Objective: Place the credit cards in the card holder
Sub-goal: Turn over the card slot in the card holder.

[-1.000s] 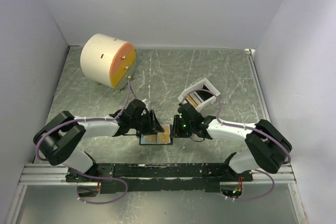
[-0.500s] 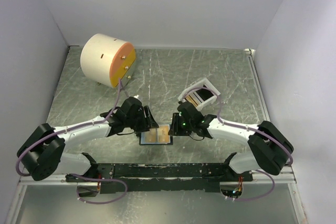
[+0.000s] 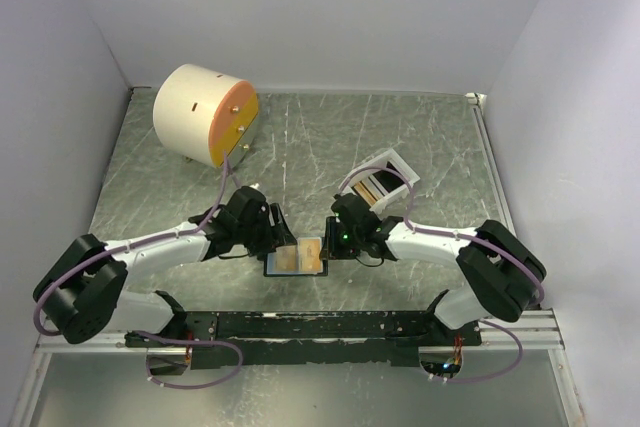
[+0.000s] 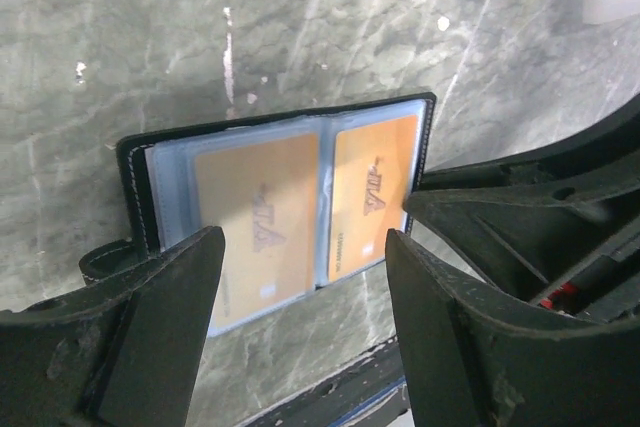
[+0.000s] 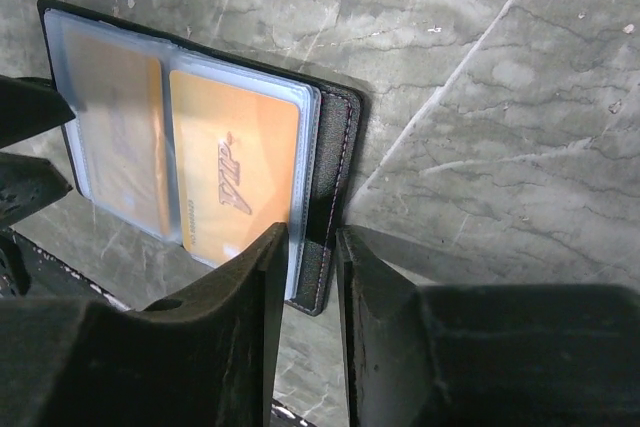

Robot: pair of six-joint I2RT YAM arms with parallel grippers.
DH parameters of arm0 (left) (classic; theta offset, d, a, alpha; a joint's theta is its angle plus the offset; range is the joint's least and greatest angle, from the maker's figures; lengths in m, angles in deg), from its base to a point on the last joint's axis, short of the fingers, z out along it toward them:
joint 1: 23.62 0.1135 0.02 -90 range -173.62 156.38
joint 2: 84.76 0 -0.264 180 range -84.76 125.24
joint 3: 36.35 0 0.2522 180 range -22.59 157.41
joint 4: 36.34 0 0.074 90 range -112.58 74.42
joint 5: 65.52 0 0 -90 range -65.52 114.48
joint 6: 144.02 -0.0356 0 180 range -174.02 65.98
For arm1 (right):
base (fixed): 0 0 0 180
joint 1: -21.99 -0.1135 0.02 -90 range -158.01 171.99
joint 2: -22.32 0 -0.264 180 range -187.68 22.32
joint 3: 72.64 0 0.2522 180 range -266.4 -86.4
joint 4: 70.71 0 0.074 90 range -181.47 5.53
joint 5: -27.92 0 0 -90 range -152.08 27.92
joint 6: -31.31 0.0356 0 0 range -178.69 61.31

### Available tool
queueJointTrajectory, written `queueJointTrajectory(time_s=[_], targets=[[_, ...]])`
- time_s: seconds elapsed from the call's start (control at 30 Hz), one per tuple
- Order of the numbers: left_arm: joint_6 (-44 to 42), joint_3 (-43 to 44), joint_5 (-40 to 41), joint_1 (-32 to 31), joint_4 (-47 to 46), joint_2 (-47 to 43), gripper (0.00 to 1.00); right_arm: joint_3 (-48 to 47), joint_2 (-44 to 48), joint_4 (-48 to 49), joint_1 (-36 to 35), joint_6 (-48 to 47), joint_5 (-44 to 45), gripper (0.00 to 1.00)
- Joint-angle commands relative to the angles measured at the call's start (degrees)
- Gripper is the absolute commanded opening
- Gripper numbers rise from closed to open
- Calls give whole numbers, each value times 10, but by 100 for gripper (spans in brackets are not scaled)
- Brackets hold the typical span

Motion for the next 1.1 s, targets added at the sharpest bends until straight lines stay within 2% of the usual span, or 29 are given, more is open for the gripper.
queueJointTrajectory(time_s=[0.0,0.5,1.07], targets=[[-22,-12,4,10,-9,11,77,17,-13,-18,-4,-5,20,26],[-39,15,37,10,46,3,78,22,-9,-13,-4,-6,18,22],[-26,-2,-5,11,-10,17,77,23,-6,-7,-5,-2,11,21]])
